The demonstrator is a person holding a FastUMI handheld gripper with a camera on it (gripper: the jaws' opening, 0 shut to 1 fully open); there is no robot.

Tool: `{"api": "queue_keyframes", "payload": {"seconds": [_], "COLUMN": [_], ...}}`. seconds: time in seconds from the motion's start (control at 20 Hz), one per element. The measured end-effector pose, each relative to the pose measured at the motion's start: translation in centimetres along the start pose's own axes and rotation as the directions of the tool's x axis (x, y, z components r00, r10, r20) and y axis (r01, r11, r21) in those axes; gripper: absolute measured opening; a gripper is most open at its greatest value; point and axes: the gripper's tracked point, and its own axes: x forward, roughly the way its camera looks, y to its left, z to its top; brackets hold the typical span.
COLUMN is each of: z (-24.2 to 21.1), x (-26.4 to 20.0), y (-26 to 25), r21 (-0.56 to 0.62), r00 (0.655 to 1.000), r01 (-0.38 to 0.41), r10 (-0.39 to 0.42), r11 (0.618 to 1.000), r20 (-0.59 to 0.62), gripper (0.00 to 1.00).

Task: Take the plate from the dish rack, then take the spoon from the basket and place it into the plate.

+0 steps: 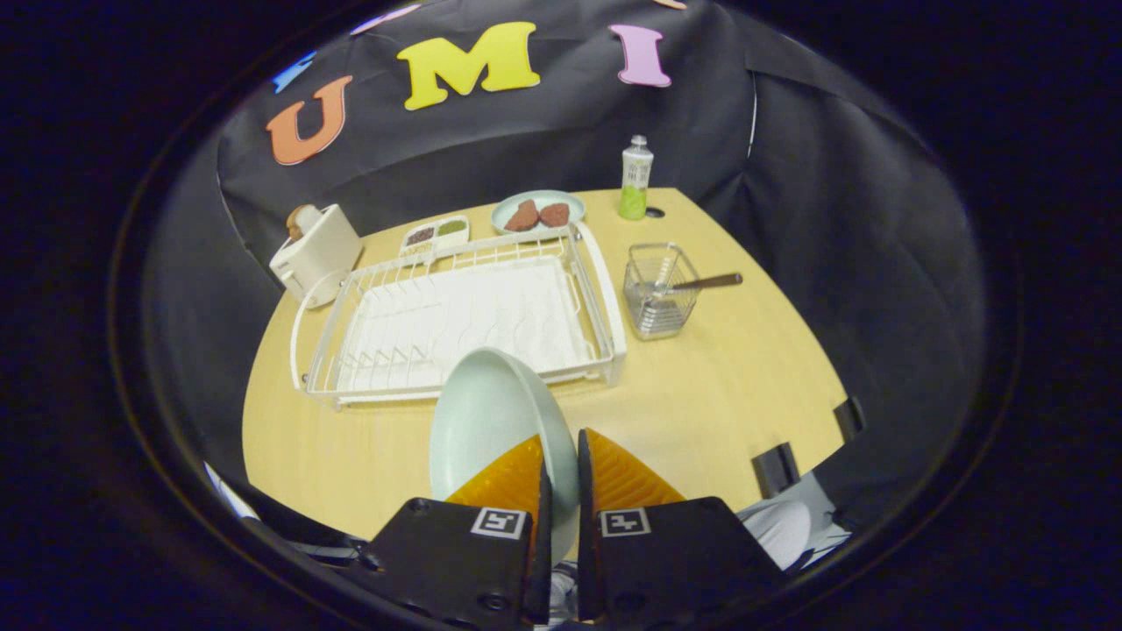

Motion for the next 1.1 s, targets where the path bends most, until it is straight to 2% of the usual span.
{"api": "queue_keyframes", "payload": {"seconds": [0.1, 0.25, 0.5, 0.75, 0.9, 0.95, 1.1], "z": [-2.5, -4.9, -4.5, -4.0, -3.5, -3.2, -1.8], "x": [2.3, 4.6, 6.3, 8.2, 9.5, 9.8, 9.2], "y": [1.6, 2.3, 2.1, 0.6, -1.9, -2.0, -3.3], "r21": [0.01, 0.03, 0.026, 0.003, -0.019, -0.025, -0.047], "r00": [0.994, 0.978, 0.978, 0.983, 0.996, 0.995, 0.994], "r01": [-0.086, -0.159, -0.19, -0.176, -0.087, -0.092, -0.105], "r10": [0.087, 0.161, 0.192, 0.176, 0.086, 0.091, 0.106], "r11": [0.996, 0.987, 0.981, 0.984, 0.996, 0.995, 0.993], "r20": [-0.073, -0.129, -0.079, -0.056, -0.039, -0.029, 0.021], "gripper": [0.17, 0.17, 0.17, 0.22, 0.21, 0.15, 0.19]}}
